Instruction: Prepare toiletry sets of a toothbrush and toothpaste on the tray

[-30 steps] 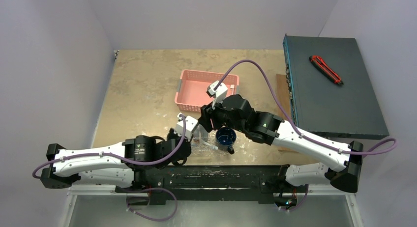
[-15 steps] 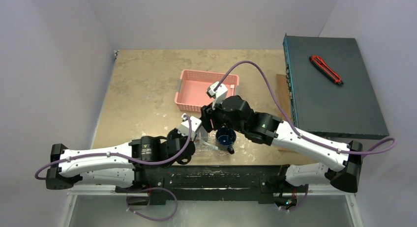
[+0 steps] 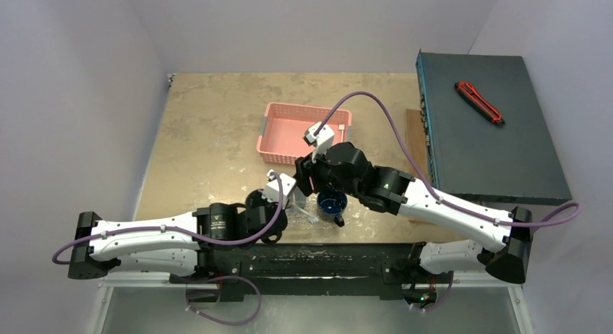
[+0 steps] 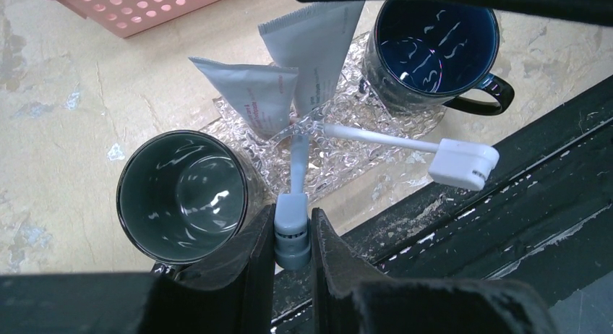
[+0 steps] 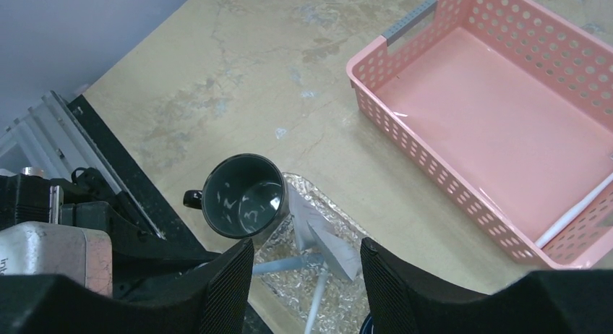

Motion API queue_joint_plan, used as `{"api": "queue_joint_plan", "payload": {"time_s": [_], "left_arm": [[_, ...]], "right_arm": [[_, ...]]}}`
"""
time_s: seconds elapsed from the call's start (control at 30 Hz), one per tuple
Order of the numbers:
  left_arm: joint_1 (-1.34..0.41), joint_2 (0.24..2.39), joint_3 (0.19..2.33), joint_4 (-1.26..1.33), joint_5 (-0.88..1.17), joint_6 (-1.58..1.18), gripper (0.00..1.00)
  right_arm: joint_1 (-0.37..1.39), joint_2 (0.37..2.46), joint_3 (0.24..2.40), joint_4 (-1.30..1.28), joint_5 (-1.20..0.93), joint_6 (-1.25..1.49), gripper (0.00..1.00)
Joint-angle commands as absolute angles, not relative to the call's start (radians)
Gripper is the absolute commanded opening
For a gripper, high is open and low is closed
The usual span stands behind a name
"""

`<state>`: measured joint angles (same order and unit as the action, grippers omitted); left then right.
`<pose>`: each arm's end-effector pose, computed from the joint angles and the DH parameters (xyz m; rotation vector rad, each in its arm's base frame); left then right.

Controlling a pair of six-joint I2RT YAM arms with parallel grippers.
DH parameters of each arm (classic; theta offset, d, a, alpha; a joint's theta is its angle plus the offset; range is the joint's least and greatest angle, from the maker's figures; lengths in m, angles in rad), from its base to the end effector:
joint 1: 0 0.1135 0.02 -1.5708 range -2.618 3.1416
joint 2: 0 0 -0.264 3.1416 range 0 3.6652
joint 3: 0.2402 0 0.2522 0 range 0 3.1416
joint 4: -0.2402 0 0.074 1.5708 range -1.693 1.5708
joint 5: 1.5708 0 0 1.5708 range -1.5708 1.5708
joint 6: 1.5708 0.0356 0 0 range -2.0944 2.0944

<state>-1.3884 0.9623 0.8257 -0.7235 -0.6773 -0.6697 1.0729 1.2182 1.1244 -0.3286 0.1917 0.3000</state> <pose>0.0557 -0.1792 0.2791 0.5045 2.1608 -0.3000 0.1386 0.2407 0.3534 -0.6542 1.9458 0.6877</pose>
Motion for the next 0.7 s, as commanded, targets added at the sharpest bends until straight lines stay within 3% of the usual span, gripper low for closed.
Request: {"api": "queue_joint_plan", "payload": {"time_s": [0.0, 0.13, 0.43, 0.67], "left_arm": [[-1.385, 0.956, 0.812, -0.691, -0.682, -0.681, 0.00], [-1.385, 0.964, 0.817, -0.704, -0.680, -0.684, 0.00], [-1.387, 0.957, 0.817, -0.716, -0.670, -0.690, 0.23], [-1.387, 0.947, 0.830, -0.721, -0.659, -0.679, 0.34]], "right_arm": [[1.071, 1.215, 1.115, -0.298, 0.206, 0.316, 0.58], [1.071, 1.218, 1.112, -0.296, 0.206, 0.317, 0.59], [1.071, 1.227, 1.109, -0.296, 0.207, 0.321, 0.60], [1.071, 1.226, 1.114, -0.299, 0.216, 0.321, 0.61]]}}
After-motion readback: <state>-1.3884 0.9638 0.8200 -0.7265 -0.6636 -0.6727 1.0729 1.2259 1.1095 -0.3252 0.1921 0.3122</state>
